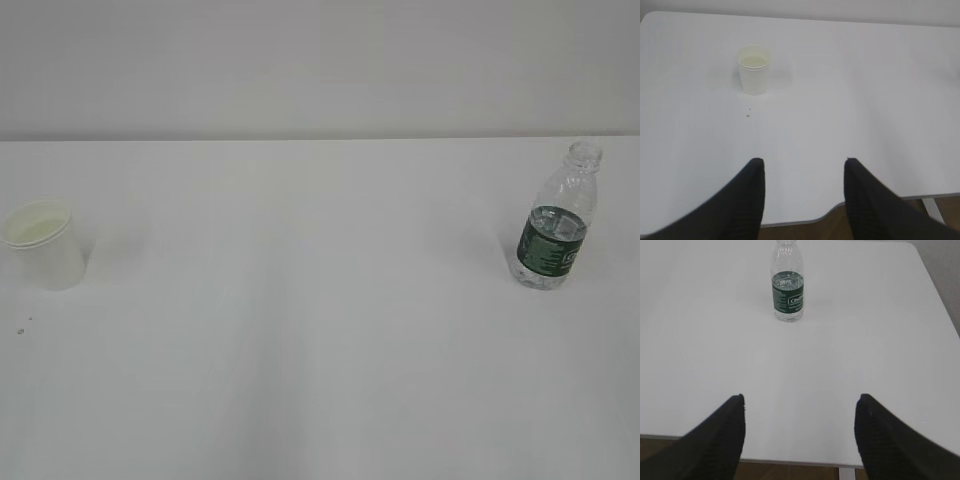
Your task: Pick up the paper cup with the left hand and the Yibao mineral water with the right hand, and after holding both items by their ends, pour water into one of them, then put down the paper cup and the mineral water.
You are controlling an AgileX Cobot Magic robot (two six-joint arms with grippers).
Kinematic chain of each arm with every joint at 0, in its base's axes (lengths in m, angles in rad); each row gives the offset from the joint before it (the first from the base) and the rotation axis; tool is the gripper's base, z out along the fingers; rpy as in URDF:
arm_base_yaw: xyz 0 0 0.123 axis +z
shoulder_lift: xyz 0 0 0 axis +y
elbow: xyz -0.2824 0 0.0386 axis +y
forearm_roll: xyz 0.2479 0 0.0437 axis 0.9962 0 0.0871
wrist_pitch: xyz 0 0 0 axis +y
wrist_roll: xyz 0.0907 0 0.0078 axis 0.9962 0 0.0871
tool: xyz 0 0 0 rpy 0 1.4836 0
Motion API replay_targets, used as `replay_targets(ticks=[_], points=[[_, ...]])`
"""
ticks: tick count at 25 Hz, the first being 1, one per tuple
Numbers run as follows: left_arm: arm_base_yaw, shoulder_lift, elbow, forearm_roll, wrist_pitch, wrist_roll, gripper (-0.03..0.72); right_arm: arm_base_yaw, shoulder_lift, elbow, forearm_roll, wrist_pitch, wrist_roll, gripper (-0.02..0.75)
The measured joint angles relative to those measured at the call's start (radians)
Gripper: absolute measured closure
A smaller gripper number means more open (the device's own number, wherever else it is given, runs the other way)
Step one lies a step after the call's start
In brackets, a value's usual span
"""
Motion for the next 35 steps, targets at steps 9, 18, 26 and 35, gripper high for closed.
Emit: replay_targets(ticks=[9, 18, 26, 35], points=[[0.0, -0.009, 0.019, 0.006, 0.018, 0.021, 0.33, 0.0, 0.0, 0.02, 0.01, 0.005, -0.012, 0.22], [0.0, -0.009, 0.125, 0.072, 0.018, 0.021, 0.333, 0.0, 0.0, 0.02, 0.012, 0.006, -0.014, 0.22], [0.0, -0.009, 0.156, 0.092, 0.018, 0.021, 0.337, 0.0, 0.0, 0.02, 0.014, 0.006, -0.014, 0.219], [0.0, -0.009, 0.165, 0.113, -0.001, 0.021, 0.339, 0.0, 0.0, 0.029, 0.004, -0.001, -0.014, 0.22]])
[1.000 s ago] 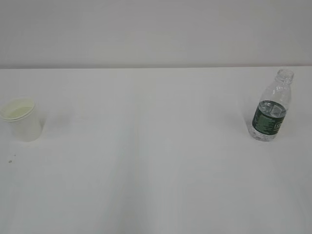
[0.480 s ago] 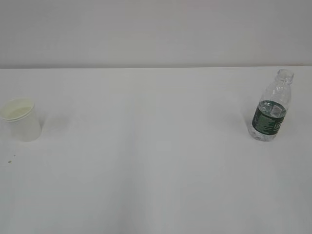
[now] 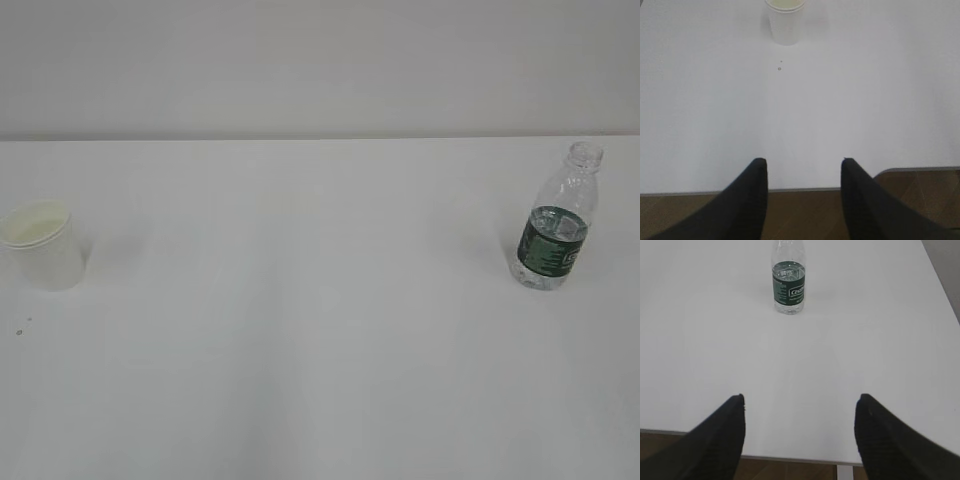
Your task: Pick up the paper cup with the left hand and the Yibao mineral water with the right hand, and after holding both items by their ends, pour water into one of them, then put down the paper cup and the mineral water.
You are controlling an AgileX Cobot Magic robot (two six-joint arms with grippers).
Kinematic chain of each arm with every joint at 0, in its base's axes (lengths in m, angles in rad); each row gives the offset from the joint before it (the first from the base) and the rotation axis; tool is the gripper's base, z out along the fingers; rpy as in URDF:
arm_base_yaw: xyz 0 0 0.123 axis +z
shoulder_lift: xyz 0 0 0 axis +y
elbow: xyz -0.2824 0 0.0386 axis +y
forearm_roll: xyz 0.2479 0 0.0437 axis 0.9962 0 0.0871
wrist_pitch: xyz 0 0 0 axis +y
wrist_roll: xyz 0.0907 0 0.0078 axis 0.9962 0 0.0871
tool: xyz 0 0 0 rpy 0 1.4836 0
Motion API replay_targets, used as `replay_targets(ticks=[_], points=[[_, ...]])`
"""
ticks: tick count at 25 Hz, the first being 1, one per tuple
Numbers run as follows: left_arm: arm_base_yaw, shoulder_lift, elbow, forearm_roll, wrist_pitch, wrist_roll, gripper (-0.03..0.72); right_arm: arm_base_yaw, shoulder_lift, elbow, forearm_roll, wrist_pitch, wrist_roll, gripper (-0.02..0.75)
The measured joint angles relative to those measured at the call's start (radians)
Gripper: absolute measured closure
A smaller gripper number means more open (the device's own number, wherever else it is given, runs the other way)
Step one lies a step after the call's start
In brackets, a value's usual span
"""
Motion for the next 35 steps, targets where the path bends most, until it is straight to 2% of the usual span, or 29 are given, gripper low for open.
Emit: replay_targets(ticks=[15, 35], points=[[0.0, 0.0, 0.049, 0.006, -0.136, 0.0, 0.358, 0.0, 0.0, 0.02, -0.002, -0.033, -0.004, 0.22], [0.0, 0.0, 0.049, 0.006, -0.142, 0.0, 0.358, 0.0, 0.0, 0.02, -0.002, -0.041, -0.006, 0.22]])
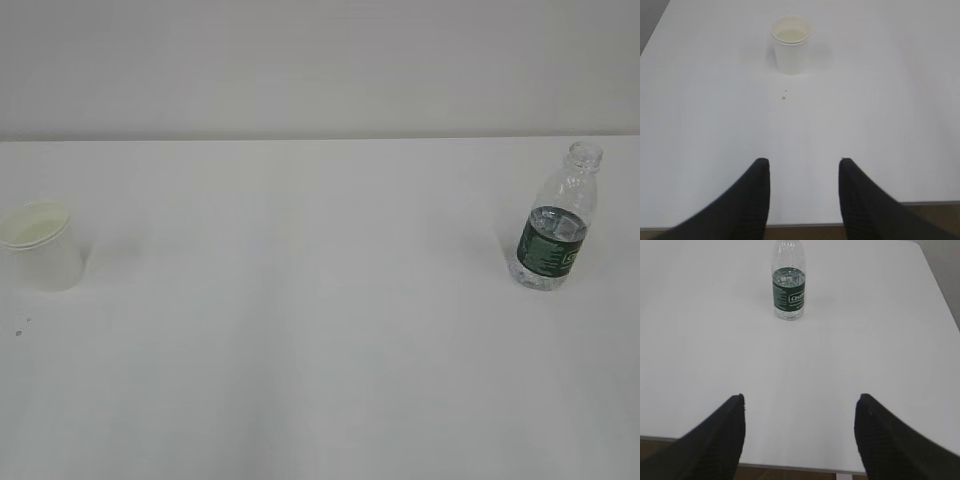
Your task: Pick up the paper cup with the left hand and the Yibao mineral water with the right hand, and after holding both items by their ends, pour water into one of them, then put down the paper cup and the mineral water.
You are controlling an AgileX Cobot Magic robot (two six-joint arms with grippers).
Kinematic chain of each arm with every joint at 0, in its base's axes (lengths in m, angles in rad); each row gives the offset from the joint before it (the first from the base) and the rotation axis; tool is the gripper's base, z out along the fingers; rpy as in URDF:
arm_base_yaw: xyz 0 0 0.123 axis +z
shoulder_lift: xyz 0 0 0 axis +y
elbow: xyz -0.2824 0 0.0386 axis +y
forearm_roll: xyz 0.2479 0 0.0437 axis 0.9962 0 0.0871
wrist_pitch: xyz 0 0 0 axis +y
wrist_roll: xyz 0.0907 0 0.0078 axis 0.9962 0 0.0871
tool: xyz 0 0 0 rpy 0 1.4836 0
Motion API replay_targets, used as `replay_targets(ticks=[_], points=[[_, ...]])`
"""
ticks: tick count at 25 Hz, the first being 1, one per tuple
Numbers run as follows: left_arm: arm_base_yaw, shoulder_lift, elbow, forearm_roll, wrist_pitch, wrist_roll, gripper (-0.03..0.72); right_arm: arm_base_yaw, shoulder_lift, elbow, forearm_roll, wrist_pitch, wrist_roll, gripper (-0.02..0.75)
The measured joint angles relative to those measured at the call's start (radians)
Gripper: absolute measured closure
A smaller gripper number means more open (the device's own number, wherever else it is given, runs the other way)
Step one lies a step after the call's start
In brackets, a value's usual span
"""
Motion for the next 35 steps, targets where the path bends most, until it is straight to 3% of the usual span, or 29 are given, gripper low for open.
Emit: replay_targets(ticks=[35], points=[[-0.074, 0.0, 0.0, 0.0, 0.0, 0.0, 0.4, 0.0, 0.0, 0.0, 0.0, -0.002, -0.002, 0.22]])
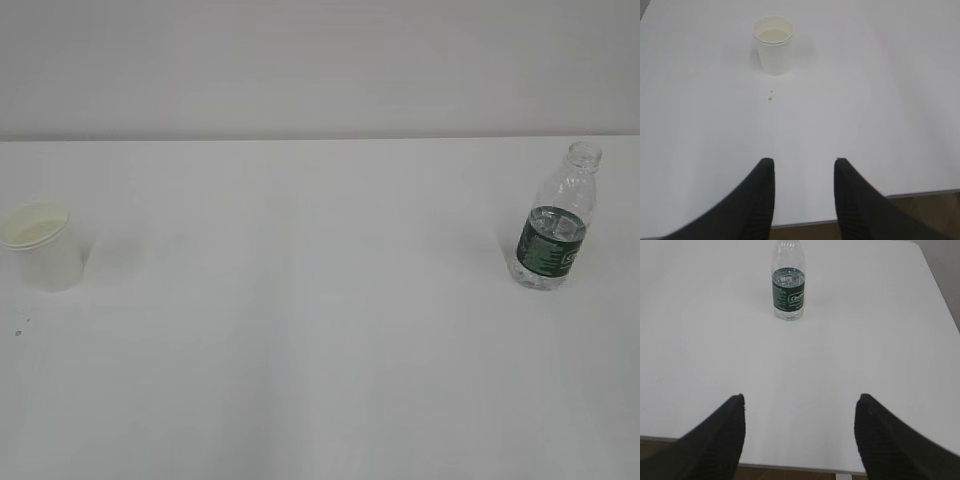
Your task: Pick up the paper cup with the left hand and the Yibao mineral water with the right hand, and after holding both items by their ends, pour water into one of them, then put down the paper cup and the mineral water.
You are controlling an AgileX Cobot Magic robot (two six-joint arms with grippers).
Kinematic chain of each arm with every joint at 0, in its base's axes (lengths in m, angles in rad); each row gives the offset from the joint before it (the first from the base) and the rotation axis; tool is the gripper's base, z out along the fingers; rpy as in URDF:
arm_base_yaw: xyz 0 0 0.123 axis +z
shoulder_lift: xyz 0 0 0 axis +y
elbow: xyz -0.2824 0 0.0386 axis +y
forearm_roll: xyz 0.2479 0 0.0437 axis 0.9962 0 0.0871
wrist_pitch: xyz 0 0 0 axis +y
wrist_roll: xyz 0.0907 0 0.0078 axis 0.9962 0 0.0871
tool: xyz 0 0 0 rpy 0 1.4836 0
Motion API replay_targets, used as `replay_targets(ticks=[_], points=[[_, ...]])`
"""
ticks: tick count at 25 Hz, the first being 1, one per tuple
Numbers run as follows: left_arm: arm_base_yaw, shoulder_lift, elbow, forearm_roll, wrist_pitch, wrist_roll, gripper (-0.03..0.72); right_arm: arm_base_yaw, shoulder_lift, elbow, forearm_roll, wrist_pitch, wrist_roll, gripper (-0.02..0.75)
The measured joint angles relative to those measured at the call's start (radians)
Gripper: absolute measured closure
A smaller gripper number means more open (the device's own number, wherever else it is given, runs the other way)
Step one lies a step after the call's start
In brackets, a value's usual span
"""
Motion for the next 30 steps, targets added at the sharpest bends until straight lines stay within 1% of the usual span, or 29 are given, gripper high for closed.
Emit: replay_targets(ticks=[5, 7, 8, 10, 13, 15, 18, 30], points=[[0.0, 0.0, 0.0, 0.0, 0.0, 0.0, 0.398, 0.0, 0.0, 0.0, 0.0, 0.0, 0.0, 0.22], [0.0, 0.0, 0.0, 0.0, 0.0, 0.0, 0.382, 0.0, 0.0, 0.0, 0.0, 0.0, 0.0, 0.22], [0.0, 0.0, 0.0, 0.0, 0.0, 0.0, 0.361, 0.0, 0.0, 0.0, 0.0, 0.0, 0.0, 0.22], [0.0, 0.0, 0.0, 0.0, 0.0, 0.0, 0.294, 0.0, 0.0, 0.0, 0.0, 0.0, 0.0, 0.219], [0.0, 0.0, 0.0, 0.0, 0.0, 0.0, 0.153, 0.0, 0.0, 0.0, 0.004, 0.0, 0.0, 0.217], [0.0, 0.0, 0.0, 0.0, 0.0, 0.0, 0.111, 0.0, 0.0, 0.0, 0.004, 0.0, 0.0, 0.217], [0.0, 0.0, 0.0, 0.0, 0.0, 0.0, 0.098, 0.0, 0.0, 0.0, 0.004, 0.0, 0.0, 0.217], [0.0, 0.0, 0.0, 0.0, 0.0, 0.0, 0.099, 0.0, 0.0, 0.0, 0.004, 0.0, 0.0, 0.218]])
